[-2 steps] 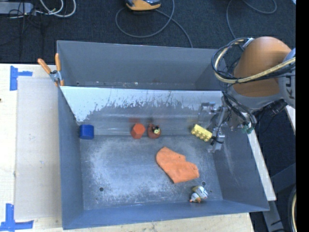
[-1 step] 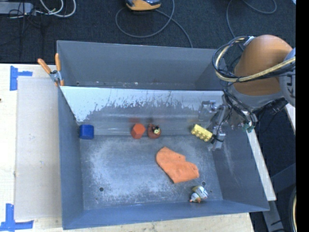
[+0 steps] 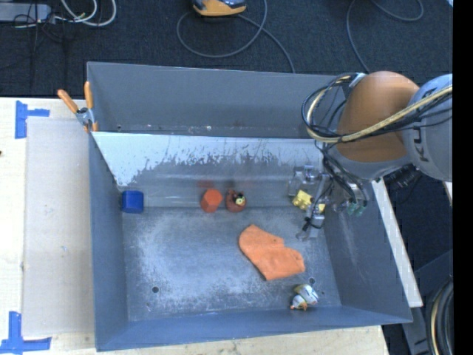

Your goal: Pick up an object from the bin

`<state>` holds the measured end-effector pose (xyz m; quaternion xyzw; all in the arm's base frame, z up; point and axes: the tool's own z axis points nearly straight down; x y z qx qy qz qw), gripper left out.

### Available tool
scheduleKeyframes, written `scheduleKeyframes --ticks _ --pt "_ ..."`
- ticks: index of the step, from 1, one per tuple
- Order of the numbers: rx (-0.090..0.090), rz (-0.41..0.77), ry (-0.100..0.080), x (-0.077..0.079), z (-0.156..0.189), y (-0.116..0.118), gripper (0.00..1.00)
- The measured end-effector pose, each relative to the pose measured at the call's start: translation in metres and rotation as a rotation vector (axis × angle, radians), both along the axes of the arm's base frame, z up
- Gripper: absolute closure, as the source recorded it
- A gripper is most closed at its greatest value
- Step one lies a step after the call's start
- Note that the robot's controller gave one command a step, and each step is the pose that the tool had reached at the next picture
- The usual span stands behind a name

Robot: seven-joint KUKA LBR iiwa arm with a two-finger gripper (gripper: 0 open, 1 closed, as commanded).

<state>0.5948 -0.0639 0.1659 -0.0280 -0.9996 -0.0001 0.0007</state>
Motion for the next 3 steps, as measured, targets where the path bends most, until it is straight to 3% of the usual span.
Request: scheduleKeyframes --ticks 1,2,3 --pt "0.001 0.076 0.001 0.005 -0.038 0.013 0.00" --pt "0.001 0.091 -0.001 -0.030 -0.074 0.026 0.00" --pt "0.003 0.030 0.007 -0.053 -0.090 0.019 0.00"
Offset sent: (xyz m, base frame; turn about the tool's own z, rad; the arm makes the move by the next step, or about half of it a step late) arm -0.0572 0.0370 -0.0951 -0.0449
